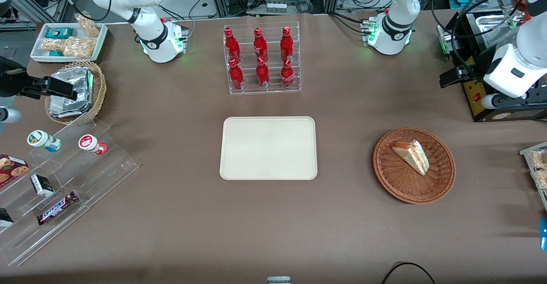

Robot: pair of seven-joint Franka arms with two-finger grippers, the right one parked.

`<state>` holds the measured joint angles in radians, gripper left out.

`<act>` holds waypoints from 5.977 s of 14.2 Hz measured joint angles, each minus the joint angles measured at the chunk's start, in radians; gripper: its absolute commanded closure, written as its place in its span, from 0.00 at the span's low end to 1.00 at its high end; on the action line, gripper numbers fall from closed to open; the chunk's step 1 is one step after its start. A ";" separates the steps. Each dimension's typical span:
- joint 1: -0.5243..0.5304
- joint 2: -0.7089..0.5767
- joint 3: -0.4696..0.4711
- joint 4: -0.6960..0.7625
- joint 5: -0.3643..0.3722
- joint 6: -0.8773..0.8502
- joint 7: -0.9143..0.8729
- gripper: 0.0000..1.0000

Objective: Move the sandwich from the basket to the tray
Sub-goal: 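Move the left gripper over the sandwich in the wicker basket, then lower the left gripper and close it on the sandwich, then lift the sandwich and carry it over the cream tray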

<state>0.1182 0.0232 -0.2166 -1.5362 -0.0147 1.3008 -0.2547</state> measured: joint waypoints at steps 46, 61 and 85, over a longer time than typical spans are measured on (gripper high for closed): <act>0.021 0.414 0.056 -0.417 0.076 0.926 -0.446 0.00; -0.003 0.414 0.046 -0.386 0.079 0.831 -0.465 0.82; -0.745 0.728 -0.033 0.115 0.052 0.763 -0.621 0.56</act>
<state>-0.6266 0.7509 -0.2497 -1.4208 0.0375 2.0641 -0.8761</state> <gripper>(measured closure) 0.709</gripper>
